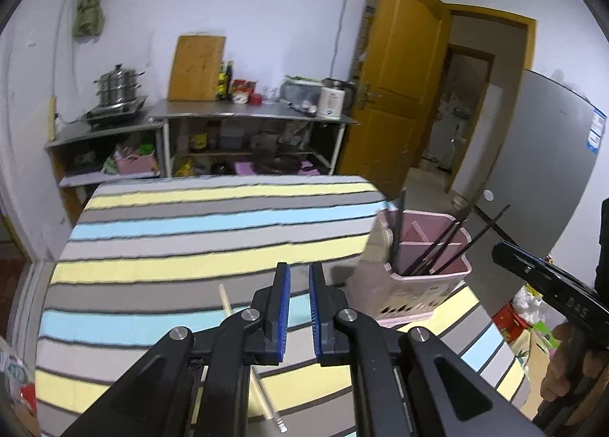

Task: Organize utensils
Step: 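Move the left tool down to the wooden chopstick on the table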

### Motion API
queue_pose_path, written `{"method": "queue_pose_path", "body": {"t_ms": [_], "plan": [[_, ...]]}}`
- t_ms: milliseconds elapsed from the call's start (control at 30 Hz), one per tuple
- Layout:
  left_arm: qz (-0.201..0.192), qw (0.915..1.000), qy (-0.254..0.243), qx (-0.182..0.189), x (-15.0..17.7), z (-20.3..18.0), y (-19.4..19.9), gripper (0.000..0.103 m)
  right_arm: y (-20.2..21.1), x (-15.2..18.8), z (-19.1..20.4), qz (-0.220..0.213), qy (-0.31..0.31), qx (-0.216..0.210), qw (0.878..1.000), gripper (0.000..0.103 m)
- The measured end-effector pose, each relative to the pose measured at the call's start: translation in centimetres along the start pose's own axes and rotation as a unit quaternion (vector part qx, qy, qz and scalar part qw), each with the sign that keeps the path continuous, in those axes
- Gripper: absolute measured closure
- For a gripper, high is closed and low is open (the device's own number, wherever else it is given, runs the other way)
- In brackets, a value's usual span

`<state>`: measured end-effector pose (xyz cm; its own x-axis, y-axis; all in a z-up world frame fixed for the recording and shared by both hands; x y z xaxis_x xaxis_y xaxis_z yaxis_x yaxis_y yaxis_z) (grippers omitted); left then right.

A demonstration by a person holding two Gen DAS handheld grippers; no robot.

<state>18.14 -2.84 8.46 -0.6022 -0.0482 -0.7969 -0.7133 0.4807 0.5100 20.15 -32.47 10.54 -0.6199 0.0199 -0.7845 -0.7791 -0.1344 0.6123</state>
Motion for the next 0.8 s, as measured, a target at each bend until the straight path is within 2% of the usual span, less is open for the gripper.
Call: {"method": "queue_pose_path", "body": {"t_ms": [367, 800], "plan": [[0.030, 0.9984, 0.037, -0.030, 3.2, 3.7, -0.8, 0.094, -1.5, 2.7, 3.7, 0.033, 0.029, -0.036, 0.998, 0.083], [0.095, 0.9912, 0.076, -0.052, 7.0, 8.2, -7.0, 0.094, -6.0, 5.8, 6.9, 0.092, 0.059, -0.057, 0.992, 0.083]]}}
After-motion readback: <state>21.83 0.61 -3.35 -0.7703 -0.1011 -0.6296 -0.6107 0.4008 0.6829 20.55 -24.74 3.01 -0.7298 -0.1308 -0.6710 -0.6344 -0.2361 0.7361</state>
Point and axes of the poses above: each gripper's, at about its wrist camera, not at the fingertips, and y roughly against the way its jaws point, z to its left, x to its underside, the point moved 1 cm from there along -y, roughly the way its jaws point, and after that the axes turned 14 degrees about x, right-handed, at the moved point
